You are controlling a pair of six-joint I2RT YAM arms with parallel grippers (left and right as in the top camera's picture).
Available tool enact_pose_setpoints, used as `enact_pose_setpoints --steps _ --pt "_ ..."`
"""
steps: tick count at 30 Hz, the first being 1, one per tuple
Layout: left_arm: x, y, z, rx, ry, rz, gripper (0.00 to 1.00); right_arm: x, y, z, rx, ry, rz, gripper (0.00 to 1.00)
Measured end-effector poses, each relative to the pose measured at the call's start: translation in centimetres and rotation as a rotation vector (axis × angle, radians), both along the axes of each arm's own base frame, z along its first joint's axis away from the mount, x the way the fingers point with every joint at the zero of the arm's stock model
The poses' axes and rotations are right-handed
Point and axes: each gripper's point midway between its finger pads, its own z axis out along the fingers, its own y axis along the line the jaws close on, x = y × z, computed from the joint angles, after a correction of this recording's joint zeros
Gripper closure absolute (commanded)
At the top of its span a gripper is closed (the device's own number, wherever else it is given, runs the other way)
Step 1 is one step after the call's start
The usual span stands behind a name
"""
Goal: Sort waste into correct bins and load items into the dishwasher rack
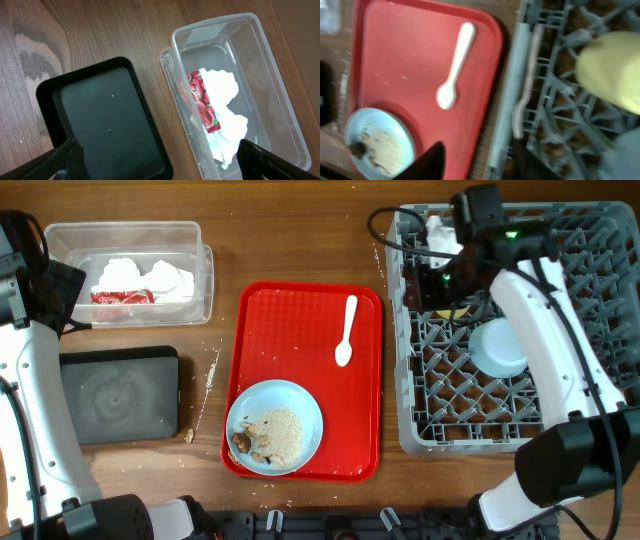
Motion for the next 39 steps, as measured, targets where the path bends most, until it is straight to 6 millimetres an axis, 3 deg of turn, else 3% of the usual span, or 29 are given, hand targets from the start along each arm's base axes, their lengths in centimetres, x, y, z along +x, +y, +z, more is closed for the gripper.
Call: enact_pose_setpoints --steps 6,9,14,17,21,25,31,39 --pt "0.0 0.0 0.0 0.000 0.001 0.000 0.00 1.0 4.7 -1.7 0.044 -0.039 -0.096 0.41" --pt "0.0 0.0 0.0 0.000 0.000 0.000 0.00 0.6 7.5 -5.0 0.033 0.000 -0.188 0.41" --pt "0.0 0.0 0.0 0.000 0.000 0.000 0.00 -0.3 10.2 -10.7 -0.040 0.093 -0.264 0.42" --pt "0.0 0.0 0.0 0.000 0.000 0.000 0.00 -1.2 10.8 -14.5 -0.104 0.159 -0.304 0.42" --pt "0.0 0.0 0.0 0.000 0.000 0.000 0.00 -2.0 10.4 -17.8 -0.168 0.217 -0.357 0.42" --pt "0.0 0.0 0.0 0.000 0.000 0.000 0.00 -1.8 10.4 -17.8 -0.167 0.210 -0.369 0.43" --pt "0.0 0.0 0.0 0.000 0.000 0.000 0.00 -2.0 10.4 -17.9 -0.170 0.219 -0.376 0.68" --pt "0.0 0.0 0.0 0.000 0.000 0.000 0.00 -2.8 10.1 -18.0 -0.193 0.249 -0.385 0.78"
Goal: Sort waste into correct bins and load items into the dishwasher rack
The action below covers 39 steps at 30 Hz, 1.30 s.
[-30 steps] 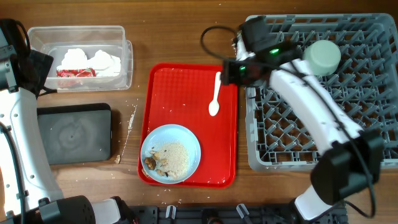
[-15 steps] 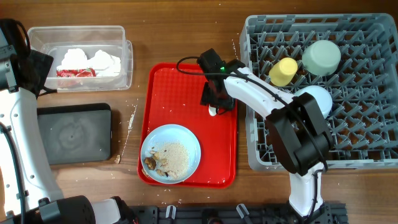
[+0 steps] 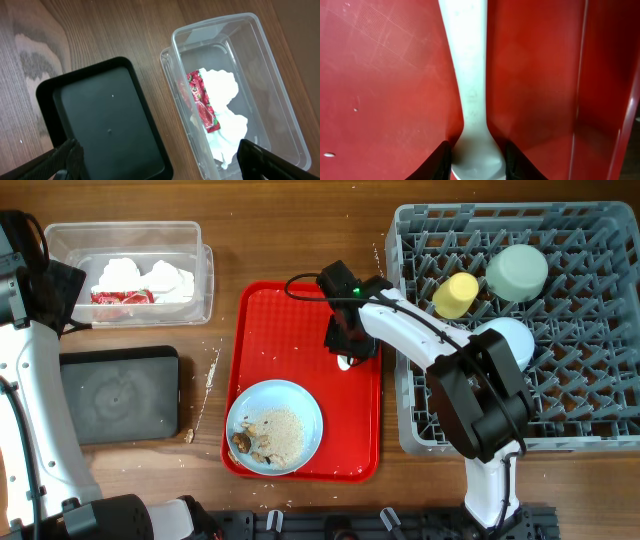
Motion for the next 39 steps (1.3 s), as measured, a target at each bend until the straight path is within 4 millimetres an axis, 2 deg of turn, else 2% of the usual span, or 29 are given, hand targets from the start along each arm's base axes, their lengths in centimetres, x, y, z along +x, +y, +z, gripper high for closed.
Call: enact_pose_setpoints --steps 9,12,15,19,22,25,27,29,31,35,37,39 --pt "0.0 0.0 0.0 0.000 0.000 0.000 0.00 -1.6 -0.6 0.1 -0.014 0.075 0.025 0.78" --pt "0.0 0.0 0.0 0.000 0.000 0.000 0.00 -1.8 -1.0 0.7 -0.001 0.089 0.049 0.78" --pt "0.0 0.0 0.0 0.000 0.000 0.000 0.00 -1.0 -1.7 3.3 0.047 0.043 0.071 0.78" --pt "0.0 0.0 0.0 0.000 0.000 0.000 0.00 0.4 -3.4 9.1 0.117 -0.081 0.086 0.73" --pt "0.0 0.0 0.0 0.000 0.000 0.000 0.00 1.2 -5.4 13.4 0.147 -0.179 0.081 0.72" --pt "0.0 0.0 0.0 0.000 0.000 0.000 0.00 1.4 -8.5 17.0 0.155 -0.266 0.062 0.73" --pt "0.0 0.0 0.0 0.000 0.000 0.000 0.00 1.4 -10.6 18.2 0.145 -0.293 0.049 0.74" --pt "0.0 0.0 0.0 0.000 0.000 0.000 0.00 1.4 -12.3 18.5 0.131 -0.294 0.038 0.73" --pt "0.0 0.0 0.0 0.000 0.000 0.000 0.00 1.6 -13.5 18.5 0.127 -0.293 0.043 0.68" --pt "0.0 0.0 0.0 0.000 0.000 0.000 0.00 1.5 -12.7 18.7 0.166 -0.299 0.097 0.63" --pt "0.0 0.0 0.0 0.000 0.000 0.000 0.00 1.9 -11.5 19.1 0.199 -0.328 0.138 0.46" --pt "0.0 0.0 0.0 0.000 0.000 0.000 0.00 2.7 -9.3 19.8 0.233 -0.391 0.223 0.39"
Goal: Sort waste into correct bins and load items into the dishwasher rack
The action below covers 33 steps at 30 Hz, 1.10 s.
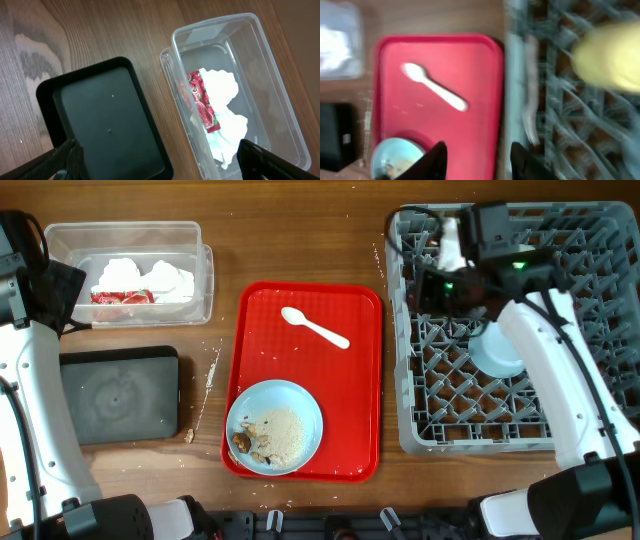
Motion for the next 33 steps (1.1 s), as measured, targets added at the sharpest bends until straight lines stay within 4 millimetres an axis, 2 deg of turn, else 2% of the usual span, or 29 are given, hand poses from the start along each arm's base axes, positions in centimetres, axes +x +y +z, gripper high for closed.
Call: enact_pose_setpoints --steps 3,4,6,7,8,9,13,16,18,24,28,33 --pt "0.0 0.0 0.0 0.000 0.000 0.000 0.00 0.9 3.8 1.1 0.008 -0.120 0.147 0.34" --pt "0.0 0.0 0.0 0.000 0.000 0.000 0.00 1.2 5.5 1.0 0.003 -0.153 0.200 0.34" --pt "0.0 0.0 0.0 0.000 0.000 0.000 0.00 1.8 8.3 -0.4 -0.025 -0.187 0.278 0.34" --pt "0.0 0.0 0.0 0.000 0.000 0.000 0.00 2.6 10.5 -3.0 -0.067 -0.189 0.332 0.35" --pt "0.0 0.0 0.0 0.000 0.000 0.000 0.00 2.8 11.2 -4.2 -0.086 -0.183 0.350 0.35" --pt "0.0 0.0 0.0 0.000 0.000 0.000 0.00 3.0 11.9 -6.4 -0.119 -0.161 0.374 0.36" --pt "0.0 0.0 0.0 0.000 0.000 0.000 0.00 2.7 13.2 -13.6 -0.225 -0.063 0.448 0.37" --pt "0.0 0.0 0.0 0.000 0.000 0.000 0.00 1.6 13.6 -17.8 -0.283 0.003 0.513 0.37" --pt "0.0 0.0 0.0 0.000 0.000 0.000 0.00 1.2 13.9 -18.6 -0.300 0.009 0.547 0.37" --pt "0.0 0.0 0.0 0.000 0.000 0.000 0.00 1.2 16.1 -18.2 -0.296 -0.052 0.607 0.42" --pt "0.0 0.0 0.0 0.000 0.000 0.000 0.00 1.6 16.5 -19.5 -0.311 -0.057 0.624 0.54" --pt "0.0 0.0 0.0 0.000 0.000 0.000 0.00 2.5 16.8 -19.6 -0.317 -0.076 0.615 0.75"
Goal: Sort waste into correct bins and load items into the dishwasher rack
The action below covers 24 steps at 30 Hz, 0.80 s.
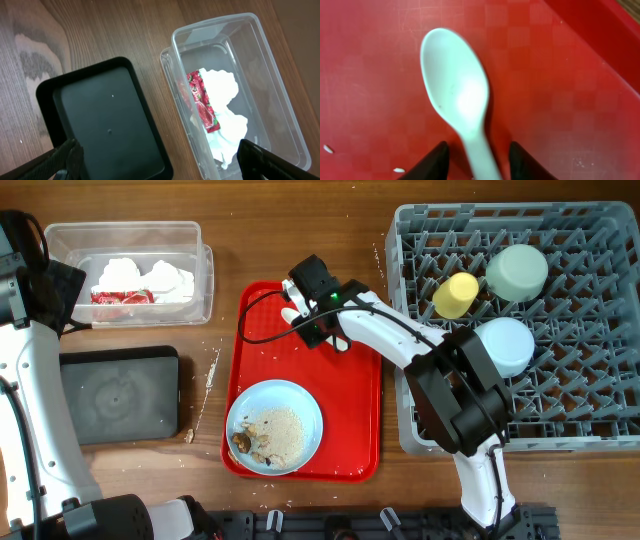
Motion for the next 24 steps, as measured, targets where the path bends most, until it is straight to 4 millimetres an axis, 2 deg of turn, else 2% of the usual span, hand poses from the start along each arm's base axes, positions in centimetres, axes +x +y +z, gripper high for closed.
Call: enact_pose_setpoints --steps 3,10,13,16,19,22,24 --pt "0.0 0.0 0.0 0.000 0.000 0.000 0.00 0.0 -0.1 0.0 -0.005 0.001 -0.004 0.94" --pt "0.0 0.0 0.0 0.000 0.000 0.000 0.00 -1.0 -0.9 0.4 -0.049 0.091 -0.056 0.96" --pt "0.0 0.0 0.0 0.000 0.000 0.000 0.00 -0.9 -1.1 1.7 -0.056 0.113 -0.083 0.96" --pt "0.0 0.0 0.0 0.000 0.000 0.001 0.00 0.5 -1.6 4.4 -0.046 0.100 -0.140 0.96" --pt "0.0 0.0 0.0 0.000 0.000 0.000 0.00 1.7 -3.7 8.0 -0.039 0.066 -0.218 0.96" --pt "0.0 0.0 0.0 0.000 0.000 0.000 0.00 2.6 -7.4 12.4 -0.018 0.021 -0.319 0.96" --pt "0.0 0.0 0.0 0.000 0.000 0.000 0.00 3.1 -10.9 15.5 -0.003 -0.007 -0.401 0.96"
